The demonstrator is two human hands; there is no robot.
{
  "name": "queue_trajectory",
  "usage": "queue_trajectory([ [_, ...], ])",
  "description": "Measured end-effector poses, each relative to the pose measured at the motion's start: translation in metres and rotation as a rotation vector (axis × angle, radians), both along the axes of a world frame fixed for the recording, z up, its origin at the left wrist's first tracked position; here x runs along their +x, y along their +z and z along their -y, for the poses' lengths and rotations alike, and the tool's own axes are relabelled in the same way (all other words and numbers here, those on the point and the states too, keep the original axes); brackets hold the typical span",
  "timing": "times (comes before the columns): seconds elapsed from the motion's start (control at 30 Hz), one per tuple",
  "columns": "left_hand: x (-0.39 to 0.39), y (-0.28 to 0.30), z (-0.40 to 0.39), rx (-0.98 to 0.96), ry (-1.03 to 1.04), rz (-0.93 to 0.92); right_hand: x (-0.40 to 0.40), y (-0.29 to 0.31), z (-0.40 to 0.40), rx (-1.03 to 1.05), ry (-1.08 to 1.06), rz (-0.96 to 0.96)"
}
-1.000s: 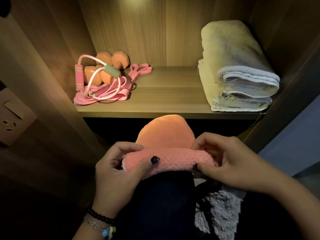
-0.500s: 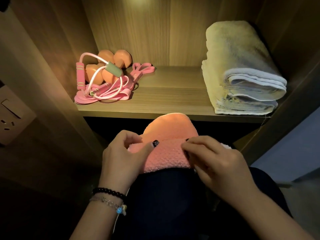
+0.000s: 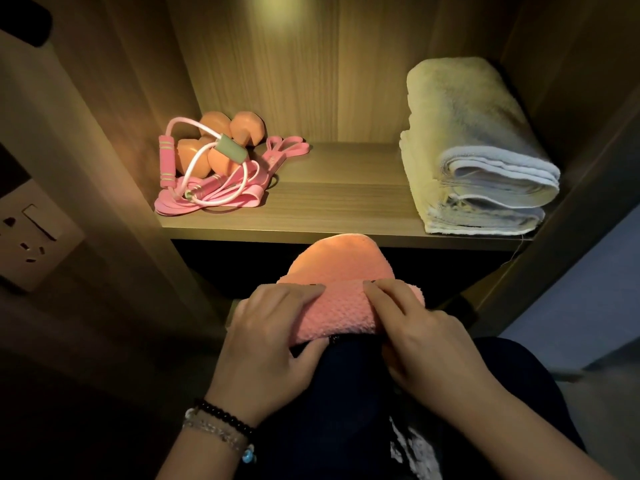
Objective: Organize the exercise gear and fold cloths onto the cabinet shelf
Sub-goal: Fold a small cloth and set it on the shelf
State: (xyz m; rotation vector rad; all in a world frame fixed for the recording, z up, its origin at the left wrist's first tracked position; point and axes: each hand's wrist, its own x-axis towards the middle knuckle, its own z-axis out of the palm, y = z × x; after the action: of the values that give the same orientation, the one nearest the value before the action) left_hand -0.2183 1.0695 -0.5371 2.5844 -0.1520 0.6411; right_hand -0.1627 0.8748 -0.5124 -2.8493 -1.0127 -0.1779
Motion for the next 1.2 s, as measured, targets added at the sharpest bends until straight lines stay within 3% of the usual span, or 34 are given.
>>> queue_trajectory([
  [0.17,-0.006,0.014,-0.001,-0.063,0.043,-0.01,0.009,0.015,-0.001,-0.031,0.018,-0.048],
  [0.33,-0.015,0.025,0.006,-0.258,0.092,-0.119,0.006,0.035,0.004,-0.05,0.055,-0.098],
  [0.5,-0.015,0.035,0.005,-0.439,0.191,-0.142,0.012,0.043,0.006,-0.012,0.04,-0.239],
  [0.6,-0.011,0.035,0.002,-0.499,0.241,-0.27,0.019,0.041,0.003,0.047,0.004,-0.349],
  [0.7,-0.005,0.031,0.006,-0.555,0.364,-0.34,0.022,0.03,-0.001,0.107,-0.026,-0.267],
  [0.77,0.0,0.029,0.006,-0.496,0.445,-0.339,0.019,0.022,-0.001,0.205,-0.026,-0.077],
  [0.87,0.007,0.026,0.002,-0.38,0.504,-0.261,0.008,0.005,0.004,0.439,0.063,0.178],
  [0.93,0.01,0.021,0.001,-0.304,0.481,-0.149,0.0,-0.01,0.008,0.484,0.119,0.249],
  [1.1,0.008,-0.002,0.002,-0.093,0.067,0.407,-0.002,-0.028,0.013,0.407,0.075,0.119],
  [1.2,0.007,-0.01,-0.007,-0.093,-0.078,0.354,0.012,-0.025,0.018,0.487,0.09,-0.064],
])
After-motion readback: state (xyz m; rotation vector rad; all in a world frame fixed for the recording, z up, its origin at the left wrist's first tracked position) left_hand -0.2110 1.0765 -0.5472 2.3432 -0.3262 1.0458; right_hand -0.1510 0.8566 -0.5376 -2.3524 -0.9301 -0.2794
